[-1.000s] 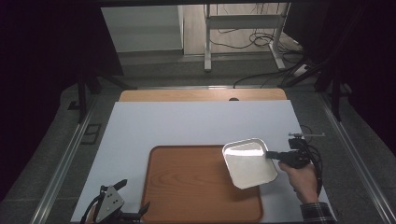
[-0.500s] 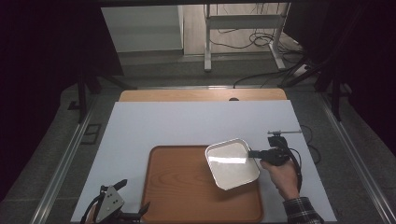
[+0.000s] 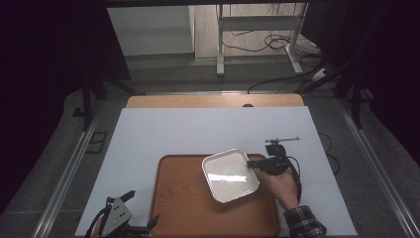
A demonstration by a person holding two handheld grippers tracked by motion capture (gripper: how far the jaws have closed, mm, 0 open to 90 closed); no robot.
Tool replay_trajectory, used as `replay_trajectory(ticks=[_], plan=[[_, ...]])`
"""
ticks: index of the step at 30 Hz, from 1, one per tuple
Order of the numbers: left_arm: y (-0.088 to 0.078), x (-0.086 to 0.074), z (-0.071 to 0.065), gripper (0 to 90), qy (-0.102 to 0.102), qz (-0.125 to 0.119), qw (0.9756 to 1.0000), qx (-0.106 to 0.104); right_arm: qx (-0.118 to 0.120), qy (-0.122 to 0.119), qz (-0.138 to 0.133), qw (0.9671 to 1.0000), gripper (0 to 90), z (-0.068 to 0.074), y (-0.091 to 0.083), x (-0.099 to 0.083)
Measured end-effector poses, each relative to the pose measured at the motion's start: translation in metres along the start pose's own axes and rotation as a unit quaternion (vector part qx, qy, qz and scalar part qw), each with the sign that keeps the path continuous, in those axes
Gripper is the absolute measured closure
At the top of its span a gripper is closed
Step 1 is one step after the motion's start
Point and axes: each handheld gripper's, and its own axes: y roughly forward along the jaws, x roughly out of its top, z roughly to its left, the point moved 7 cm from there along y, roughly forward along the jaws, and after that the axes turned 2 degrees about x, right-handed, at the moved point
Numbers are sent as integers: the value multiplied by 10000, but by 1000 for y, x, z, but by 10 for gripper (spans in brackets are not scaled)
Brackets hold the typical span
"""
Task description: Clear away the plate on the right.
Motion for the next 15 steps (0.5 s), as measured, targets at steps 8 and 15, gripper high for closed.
replay_trajectory(ticks=[8,15], plan=[[0,0,0,0,6,-6,10000,-3,-32,-39,154,9999,878,12,22,-2],[0,0,0,0,10,7,10000,-14,-159,7,265,9995,878,12,37,-4]])
